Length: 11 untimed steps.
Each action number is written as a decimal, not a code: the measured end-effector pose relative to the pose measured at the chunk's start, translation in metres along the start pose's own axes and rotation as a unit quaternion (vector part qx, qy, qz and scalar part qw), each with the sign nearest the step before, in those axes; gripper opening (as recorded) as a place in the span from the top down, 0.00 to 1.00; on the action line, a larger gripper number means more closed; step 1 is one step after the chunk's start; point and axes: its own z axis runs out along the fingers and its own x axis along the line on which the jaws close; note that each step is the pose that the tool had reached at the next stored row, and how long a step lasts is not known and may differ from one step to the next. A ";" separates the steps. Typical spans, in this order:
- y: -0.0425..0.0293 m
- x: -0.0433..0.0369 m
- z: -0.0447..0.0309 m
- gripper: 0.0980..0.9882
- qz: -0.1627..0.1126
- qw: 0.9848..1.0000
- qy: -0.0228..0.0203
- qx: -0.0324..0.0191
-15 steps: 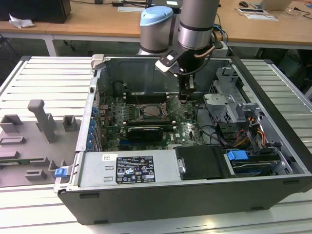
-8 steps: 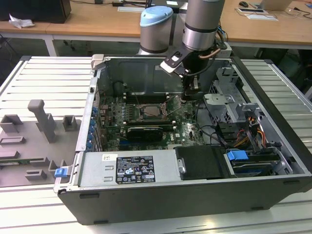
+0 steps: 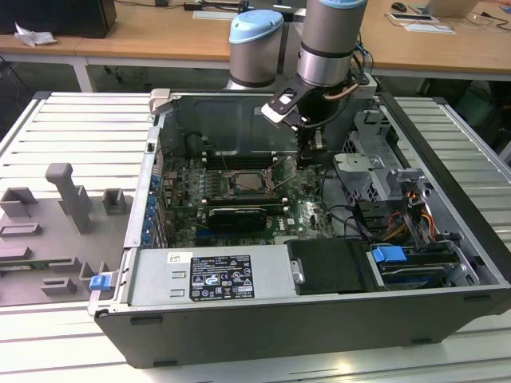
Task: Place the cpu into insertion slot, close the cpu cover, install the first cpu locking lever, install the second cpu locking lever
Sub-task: 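Close the cpu cover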
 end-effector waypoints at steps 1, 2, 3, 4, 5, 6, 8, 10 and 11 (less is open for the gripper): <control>-0.0016 0.0000 0.0000 0.99 0.000 1.000 0.000 0.000; -0.0032 0.0001 -0.0001 0.99 0.000 1.000 0.000 0.000; -0.0053 0.0001 -0.0001 0.99 0.000 1.000 0.000 0.000; -0.0067 0.0001 -0.0001 0.99 0.000 1.000 0.000 0.000; -0.0081 0.0002 -0.0001 0.99 0.000 1.000 0.000 0.000; -0.0094 0.0002 -0.0002 0.99 0.000 1.000 0.000 0.000; -0.0157 0.0004 -0.0003 0.99 0.000 1.000 0.000 0.000; -0.0189 0.0004 -0.0003 0.99 0.000 1.000 0.000 0.000; -0.0210 0.0005 -0.0003 0.99 0.000 1.000 0.000 0.000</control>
